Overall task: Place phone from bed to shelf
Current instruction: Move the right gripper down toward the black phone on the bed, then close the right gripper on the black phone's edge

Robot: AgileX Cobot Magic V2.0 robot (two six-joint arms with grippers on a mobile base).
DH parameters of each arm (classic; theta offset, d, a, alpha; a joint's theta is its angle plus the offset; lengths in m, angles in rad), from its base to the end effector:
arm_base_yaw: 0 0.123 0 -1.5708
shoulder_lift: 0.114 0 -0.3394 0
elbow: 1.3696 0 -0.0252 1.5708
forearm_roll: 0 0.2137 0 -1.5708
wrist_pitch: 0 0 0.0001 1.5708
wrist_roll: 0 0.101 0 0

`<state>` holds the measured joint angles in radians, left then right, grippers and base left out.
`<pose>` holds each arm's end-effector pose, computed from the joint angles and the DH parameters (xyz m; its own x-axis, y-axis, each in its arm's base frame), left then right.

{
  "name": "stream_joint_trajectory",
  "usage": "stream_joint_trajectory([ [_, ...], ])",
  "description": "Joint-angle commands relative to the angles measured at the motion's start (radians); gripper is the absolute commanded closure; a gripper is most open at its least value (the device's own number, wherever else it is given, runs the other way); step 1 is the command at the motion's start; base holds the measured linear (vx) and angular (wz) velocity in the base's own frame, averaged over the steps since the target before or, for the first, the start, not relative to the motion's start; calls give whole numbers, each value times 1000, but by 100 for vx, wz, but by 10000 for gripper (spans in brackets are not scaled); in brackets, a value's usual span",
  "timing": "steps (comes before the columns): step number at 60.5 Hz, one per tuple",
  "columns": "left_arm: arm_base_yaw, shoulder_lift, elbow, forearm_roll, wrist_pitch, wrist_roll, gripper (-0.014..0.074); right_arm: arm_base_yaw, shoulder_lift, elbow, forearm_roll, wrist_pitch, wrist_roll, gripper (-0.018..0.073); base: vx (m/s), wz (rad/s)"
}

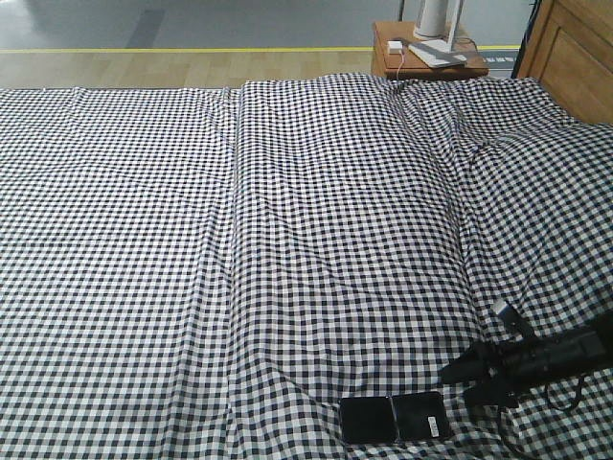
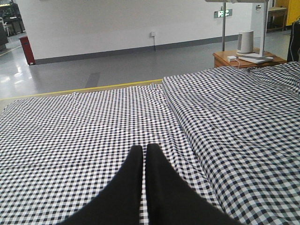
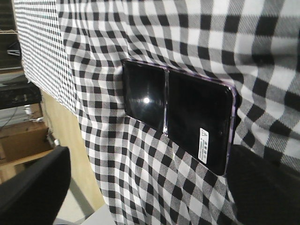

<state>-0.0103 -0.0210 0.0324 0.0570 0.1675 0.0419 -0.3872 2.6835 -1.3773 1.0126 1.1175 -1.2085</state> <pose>-0.0262 0.0012 0.1865 -0.0908 0.0989 -0.9909 0.0098 0.9951 0.0984 0.3873 -0.0747 -0.0125 -0.9999 0.0150 -0.0025 0.0066 0.5752 0.8180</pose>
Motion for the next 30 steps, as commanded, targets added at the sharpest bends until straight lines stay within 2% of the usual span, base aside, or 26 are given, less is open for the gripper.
stream_joint_trajectory([
  [1, -2, -4, -26, -7, -67, -3, 596, -1, -23, -22, 31, 87, -21, -65, 0, 0],
  [19, -2, -4, -26, -7, -67, -3, 596, 18, 35, -22, 54, 65, -74, -55, 0, 0],
  [30, -2, -4, -26, -7, -67, -3, 596, 19, 73, -22, 116, 51, -122, -50, 0, 0],
])
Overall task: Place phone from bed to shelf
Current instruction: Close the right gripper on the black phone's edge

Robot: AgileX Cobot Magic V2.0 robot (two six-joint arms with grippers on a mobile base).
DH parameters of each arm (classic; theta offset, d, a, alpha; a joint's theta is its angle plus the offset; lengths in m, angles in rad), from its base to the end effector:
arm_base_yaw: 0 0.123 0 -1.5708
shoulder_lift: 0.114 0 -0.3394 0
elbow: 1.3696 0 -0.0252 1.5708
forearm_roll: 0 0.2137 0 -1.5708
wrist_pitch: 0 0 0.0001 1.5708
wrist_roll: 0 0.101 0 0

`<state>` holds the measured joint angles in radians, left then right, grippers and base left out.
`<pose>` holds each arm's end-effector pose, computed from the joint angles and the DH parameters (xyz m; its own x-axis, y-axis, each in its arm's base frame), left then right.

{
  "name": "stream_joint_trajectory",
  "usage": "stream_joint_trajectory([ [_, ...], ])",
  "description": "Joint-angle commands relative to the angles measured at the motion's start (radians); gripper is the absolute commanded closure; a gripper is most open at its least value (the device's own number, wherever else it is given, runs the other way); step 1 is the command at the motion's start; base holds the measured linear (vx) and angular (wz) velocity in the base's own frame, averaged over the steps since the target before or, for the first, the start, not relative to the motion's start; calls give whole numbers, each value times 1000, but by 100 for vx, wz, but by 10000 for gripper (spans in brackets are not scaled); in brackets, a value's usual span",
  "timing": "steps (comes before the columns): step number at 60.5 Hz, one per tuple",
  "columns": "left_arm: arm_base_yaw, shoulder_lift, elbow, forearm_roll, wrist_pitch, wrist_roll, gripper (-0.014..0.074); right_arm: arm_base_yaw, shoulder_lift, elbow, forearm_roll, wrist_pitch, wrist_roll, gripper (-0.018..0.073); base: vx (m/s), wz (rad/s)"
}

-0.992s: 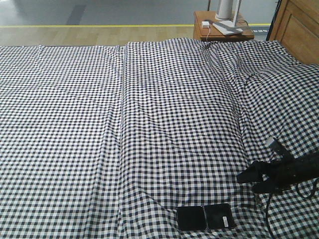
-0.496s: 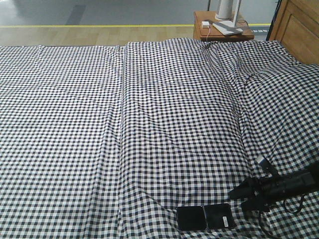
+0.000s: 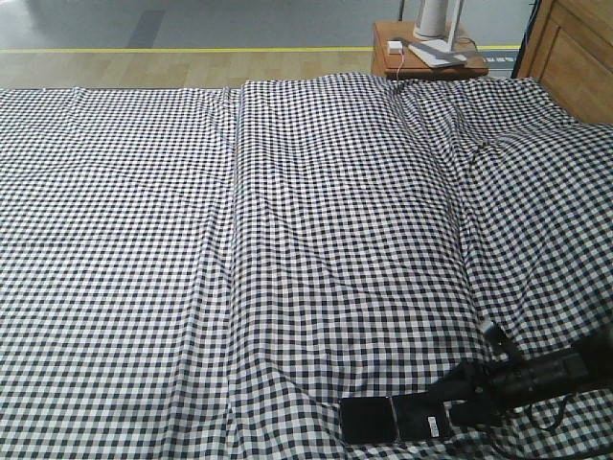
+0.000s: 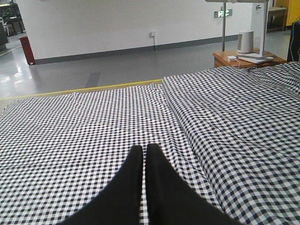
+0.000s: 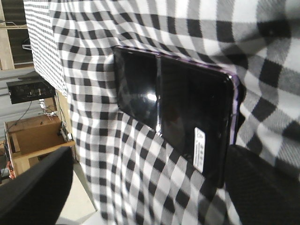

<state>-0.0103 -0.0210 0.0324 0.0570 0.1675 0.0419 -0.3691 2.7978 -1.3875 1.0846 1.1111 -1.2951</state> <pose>-0.0262 0.0012 0.1865 -0.0908 0.0989 -0.9909 0.0098 0.9951 0.0984 0.3807 -0.0614 -0.0544 -0.9997 0.0191 0.0141 0.0221 0.5325 0.8461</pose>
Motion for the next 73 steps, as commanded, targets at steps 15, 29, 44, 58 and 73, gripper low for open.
stream_joint_trajectory([
  [15, -2, -4, -26, -7, -67, -3, 596, 1, 8, -59, 46, 34, -30, -41, 0, 0],
  [29, -2, -4, -26, -7, -67, -3, 596, 1, 29, -85, 59, 97, -24, -36, 0, 0],
  [44, -2, -4, -26, -7, -67, -3, 596, 62, 31, -85, 80, 129, -25, -34, 0, 0],
  [58, -2, -4, -26, -7, -67, -3, 596, 127, 31, -85, 79, 95, -31, -34, 0, 0],
  [73, -2, -4, -26, -7, -67, -3, 596, 128, 31, -85, 79, 103, -31, 25, 0, 0],
])
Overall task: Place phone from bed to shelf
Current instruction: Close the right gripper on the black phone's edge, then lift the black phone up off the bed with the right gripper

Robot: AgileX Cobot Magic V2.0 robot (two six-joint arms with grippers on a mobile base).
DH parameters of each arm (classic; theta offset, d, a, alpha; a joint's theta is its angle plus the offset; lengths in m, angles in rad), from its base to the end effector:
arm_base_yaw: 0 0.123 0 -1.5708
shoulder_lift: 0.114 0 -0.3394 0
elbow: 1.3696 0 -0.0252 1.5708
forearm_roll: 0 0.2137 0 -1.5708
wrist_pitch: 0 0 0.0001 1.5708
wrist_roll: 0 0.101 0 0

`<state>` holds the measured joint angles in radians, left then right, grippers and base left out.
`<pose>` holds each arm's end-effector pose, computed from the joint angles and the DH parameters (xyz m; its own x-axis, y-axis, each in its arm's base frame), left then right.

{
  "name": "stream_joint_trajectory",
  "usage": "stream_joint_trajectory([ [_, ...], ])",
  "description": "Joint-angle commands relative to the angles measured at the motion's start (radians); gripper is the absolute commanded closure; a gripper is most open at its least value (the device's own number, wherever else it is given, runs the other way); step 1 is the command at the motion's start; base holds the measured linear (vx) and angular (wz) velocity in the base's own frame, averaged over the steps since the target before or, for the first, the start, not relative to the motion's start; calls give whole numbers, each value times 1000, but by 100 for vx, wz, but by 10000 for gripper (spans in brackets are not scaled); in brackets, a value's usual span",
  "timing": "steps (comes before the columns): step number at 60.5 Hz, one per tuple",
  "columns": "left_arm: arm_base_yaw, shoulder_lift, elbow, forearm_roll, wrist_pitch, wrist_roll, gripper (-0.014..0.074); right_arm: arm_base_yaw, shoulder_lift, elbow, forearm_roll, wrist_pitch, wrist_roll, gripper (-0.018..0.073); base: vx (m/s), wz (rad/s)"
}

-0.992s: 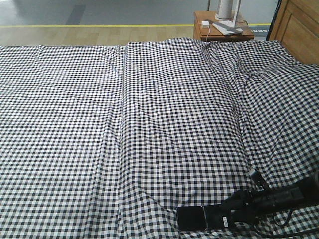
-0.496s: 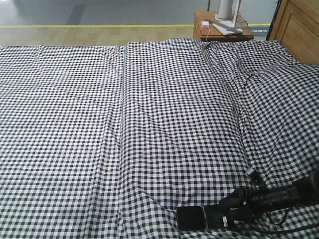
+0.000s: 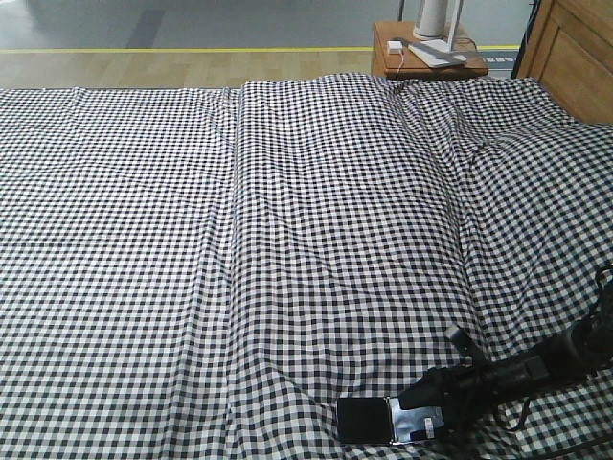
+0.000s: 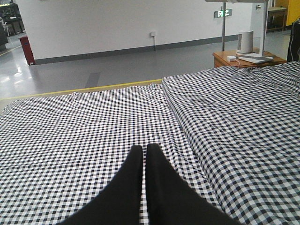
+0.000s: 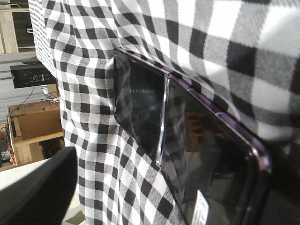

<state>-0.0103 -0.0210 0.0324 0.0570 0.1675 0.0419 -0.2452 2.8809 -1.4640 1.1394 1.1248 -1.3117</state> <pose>-0.0262 0.0012 0.1865 -0.0908 0.0989 -0.9909 0.0098 0.9951 0.0984 0.3932 -0.0130 -0.0802 -0.9980 -0.0634 0.0038 -0.0290 0.5081 0.8608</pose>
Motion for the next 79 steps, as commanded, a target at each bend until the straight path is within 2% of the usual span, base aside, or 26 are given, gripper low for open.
stream_joint_trajectory([
  [1, -2, -4, -26, -7, -67, -3, 596, 4, -52, -8, 24, 94, -15, 35, 0, 0],
  [6, -2, -4, -26, -7, -67, -3, 596, 4, -52, -8, 24, 107, -15, 116, 0, 0],
  [11, -2, -4, -26, -7, -67, -3, 596, 4, -52, -8, 24, 110, -15, 234, 0, 0],
  [22, -2, -4, -26, -7, -67, -3, 596, 4, -52, -8, 24, 110, -15, 571, 0, 0],
  [35, -2, -4, -26, -7, -67, -3, 596, -8, -55, -8, 25, 167, -26, 568, 0, 0],
  [46, -2, -4, -26, -7, -67, -3, 596, -67, -116, 1, 13, 166, -4, 566, 0, 0],
  [51, -2, -4, -26, -7, -67, -3, 596, -89, -160, 2, -29, 166, 28, 566, 0, 0],
  [60, -2, -4, -26, -7, -67, -3, 596, -95, -287, 82, -52, 166, -7, 564, 0, 0],
  [66, -2, -4, -26, -7, -67, -3, 596, -89, -383, 139, -28, 166, -40, 562, 0, 0],
  [79, -2, -4, -26, -7, -67, -3, 596, -89, -635, 228, -37, 166, 13, 561, 0, 0],
])
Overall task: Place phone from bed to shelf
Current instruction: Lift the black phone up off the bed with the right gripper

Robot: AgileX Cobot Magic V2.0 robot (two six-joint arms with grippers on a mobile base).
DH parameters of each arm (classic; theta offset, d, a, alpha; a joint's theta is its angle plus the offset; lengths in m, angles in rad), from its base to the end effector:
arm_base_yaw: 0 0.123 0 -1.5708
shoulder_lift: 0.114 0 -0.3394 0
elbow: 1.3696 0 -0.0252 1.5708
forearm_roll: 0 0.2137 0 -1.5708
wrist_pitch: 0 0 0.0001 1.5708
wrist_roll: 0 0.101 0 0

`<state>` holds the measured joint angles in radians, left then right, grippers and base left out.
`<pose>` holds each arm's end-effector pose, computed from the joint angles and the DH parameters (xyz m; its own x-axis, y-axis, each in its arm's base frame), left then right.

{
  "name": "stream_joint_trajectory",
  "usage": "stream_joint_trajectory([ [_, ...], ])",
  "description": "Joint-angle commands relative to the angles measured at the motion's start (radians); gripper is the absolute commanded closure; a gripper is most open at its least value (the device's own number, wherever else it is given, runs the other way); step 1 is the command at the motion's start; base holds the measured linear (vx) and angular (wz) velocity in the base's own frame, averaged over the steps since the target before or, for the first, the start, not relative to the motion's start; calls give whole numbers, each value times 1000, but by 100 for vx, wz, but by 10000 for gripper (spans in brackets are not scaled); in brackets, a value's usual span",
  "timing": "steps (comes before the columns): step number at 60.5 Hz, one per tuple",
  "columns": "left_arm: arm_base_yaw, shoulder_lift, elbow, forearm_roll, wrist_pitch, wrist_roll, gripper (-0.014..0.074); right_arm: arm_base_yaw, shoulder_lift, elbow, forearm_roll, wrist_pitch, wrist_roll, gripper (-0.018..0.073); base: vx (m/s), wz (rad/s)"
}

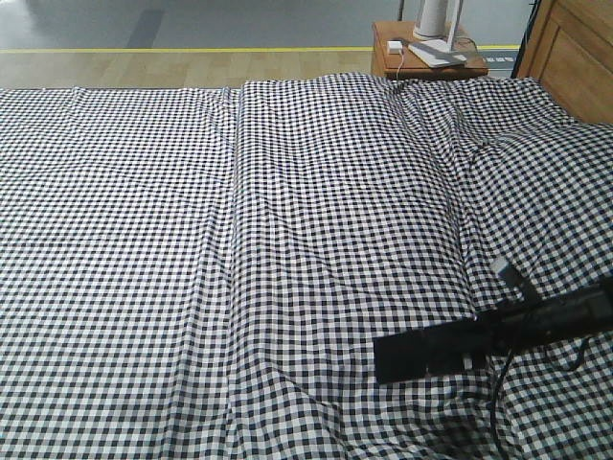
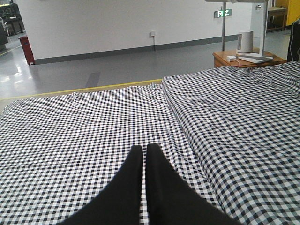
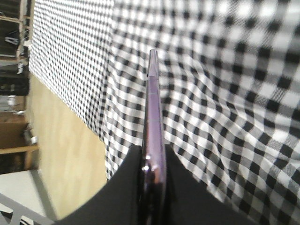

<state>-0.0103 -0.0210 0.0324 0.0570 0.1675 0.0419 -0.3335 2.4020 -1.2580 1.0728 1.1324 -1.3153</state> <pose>-0.0262 0.0012 0.1865 -0.0908 0.0989 -0.9909 0.0098 0.9951 0.0984 0.3902 -0.0501 0.0893 -0.9683 -0.0539 -0.2439 -0.2281 0.5886 0.7756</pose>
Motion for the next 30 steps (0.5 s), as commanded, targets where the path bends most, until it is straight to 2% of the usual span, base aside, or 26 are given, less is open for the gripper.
stream_joint_trajectory([
  [1, -2, -4, -26, -7, -67, -3, 596, 0, -174, 27, 29, 159, 20, 561, 0, 0],
  [14, -2, -4, -26, -7, -67, -3, 596, 13, -459, 96, 35, 159, 72, 561, 0, 0],
  [30, -2, -4, -26, -7, -67, -3, 596, 117, -748, 110, 53, 158, 163, 561, 0, 0],
])
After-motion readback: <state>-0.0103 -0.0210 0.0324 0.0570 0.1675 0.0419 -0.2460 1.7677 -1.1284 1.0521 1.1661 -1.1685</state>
